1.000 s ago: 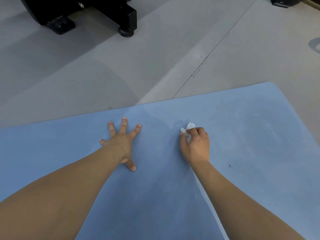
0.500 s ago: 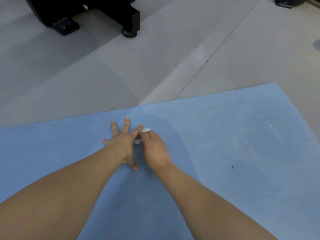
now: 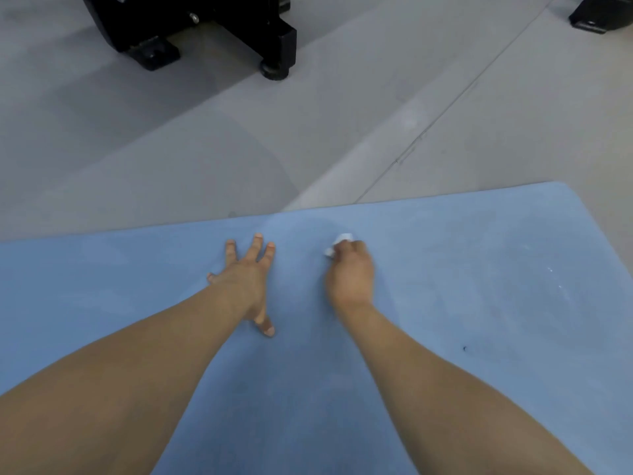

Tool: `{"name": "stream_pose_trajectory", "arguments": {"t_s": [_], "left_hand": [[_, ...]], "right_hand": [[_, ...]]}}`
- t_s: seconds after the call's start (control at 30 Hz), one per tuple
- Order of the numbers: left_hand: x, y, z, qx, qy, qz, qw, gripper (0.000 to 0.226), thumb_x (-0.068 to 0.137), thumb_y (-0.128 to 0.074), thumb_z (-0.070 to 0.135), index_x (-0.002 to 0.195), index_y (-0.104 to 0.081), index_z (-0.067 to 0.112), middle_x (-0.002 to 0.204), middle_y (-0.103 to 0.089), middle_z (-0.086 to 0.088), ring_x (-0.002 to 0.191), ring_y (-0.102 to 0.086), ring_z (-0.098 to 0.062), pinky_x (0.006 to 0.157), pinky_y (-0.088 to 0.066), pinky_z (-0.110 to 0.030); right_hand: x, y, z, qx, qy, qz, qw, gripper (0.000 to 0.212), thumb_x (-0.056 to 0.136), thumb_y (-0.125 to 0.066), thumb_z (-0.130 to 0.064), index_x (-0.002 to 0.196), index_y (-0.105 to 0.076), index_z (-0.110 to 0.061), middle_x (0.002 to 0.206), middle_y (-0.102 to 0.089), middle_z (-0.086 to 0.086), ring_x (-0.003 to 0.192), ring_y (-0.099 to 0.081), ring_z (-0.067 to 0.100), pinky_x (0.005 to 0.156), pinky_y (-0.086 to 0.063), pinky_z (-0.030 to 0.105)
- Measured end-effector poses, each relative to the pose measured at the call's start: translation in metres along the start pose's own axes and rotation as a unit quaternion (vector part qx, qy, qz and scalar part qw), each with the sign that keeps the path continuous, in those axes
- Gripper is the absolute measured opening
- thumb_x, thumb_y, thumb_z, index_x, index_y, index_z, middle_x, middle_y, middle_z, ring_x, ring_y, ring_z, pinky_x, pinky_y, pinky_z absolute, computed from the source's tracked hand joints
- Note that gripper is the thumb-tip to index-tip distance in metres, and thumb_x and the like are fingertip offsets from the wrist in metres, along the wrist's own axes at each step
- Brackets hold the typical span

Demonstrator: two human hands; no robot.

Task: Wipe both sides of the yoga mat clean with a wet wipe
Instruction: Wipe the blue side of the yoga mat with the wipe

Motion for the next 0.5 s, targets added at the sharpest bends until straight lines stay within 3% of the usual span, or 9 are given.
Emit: {"name": "stream_pose_trajectory", "arguments": {"t_s": [0.1, 0.2, 0.27, 0.4, 0.5], "left_hand": [[0.016, 0.005, -0.005, 0.015, -0.01, 0.036, 0.999, 0.145, 0.045, -0.059, 0.092, 0.157, 0.013, 0.036, 0.165, 0.021, 0.007, 0.152, 0.01, -0.037, 0.116, -0.029, -0.06], [0.011, 0.016, -0.001, 0.001, 0.003, 0.07, 0.998, 0.118, 0.061, -0.078, 0.073, 0.154, -0.013, 0.041, 0.161, -0.001, 0.011, 0.145, -0.01, -0.034, 0.105, -0.044, -0.054], [0.004, 0.025, 0.006, 0.001, 0.027, 0.086, 0.996, 0.117, 0.058, -0.087, 0.064, 0.15, -0.019, 0.039, 0.159, -0.002, 0.007, 0.145, -0.011, -0.035, 0.1, -0.046, -0.057], [0.01, 0.027, 0.005, -0.027, 0.072, 0.031, 0.997, 0.155, 0.052, -0.093, 0.06, 0.156, 0.018, 0.032, 0.16, 0.032, 0.0, 0.15, 0.017, -0.044, 0.106, -0.037, -0.069], [0.016, 0.027, 0.002, -0.051, 0.077, 0.013, 0.996, 0.161, 0.05, -0.094, 0.059, 0.155, 0.025, 0.031, 0.157, 0.039, 0.001, 0.148, 0.022, -0.046, 0.105, -0.034, -0.073]], "right_hand": [[-0.016, -0.034, -0.056, -0.002, 0.101, -0.063, 0.993, 0.022, 0.072, -0.063, -0.002, 0.093, -0.067, 0.0, 0.088, -0.06, 0.018, 0.073, -0.059, 0.037, 0.067, -0.048, 0.037], [-0.013, -0.032, -0.052, -0.023, 0.165, -0.117, 0.979, 0.026, 0.08, -0.06, -0.003, 0.106, -0.063, 0.0, 0.099, -0.056, 0.017, 0.086, -0.054, 0.035, 0.075, -0.045, 0.037], [0.001, -0.016, -0.021, -0.038, 0.175, -0.098, 0.979, 0.025, 0.086, -0.054, -0.002, 0.11, -0.062, -0.002, 0.099, -0.055, 0.017, 0.088, -0.053, 0.034, 0.077, -0.046, 0.036], [0.041, 0.029, 0.058, -0.056, 0.035, -0.02, 0.998, 0.025, 0.081, -0.052, 0.003, 0.102, -0.062, -0.003, 0.1, -0.052, 0.017, 0.087, -0.053, 0.035, 0.072, -0.035, 0.03], [0.055, 0.047, 0.085, -0.027, -0.079, 0.035, 0.996, 0.024, 0.083, -0.048, 0.003, 0.102, -0.061, -0.001, 0.103, -0.052, 0.016, 0.085, -0.055, 0.037, 0.07, -0.033, 0.028]]}}
Point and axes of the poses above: each hand's wrist, its own x-axis towards the middle knuckle, its own y-axis out of the back of the hand, z = x × y, the point moved 4 cm from there along x, towards the middle knuckle
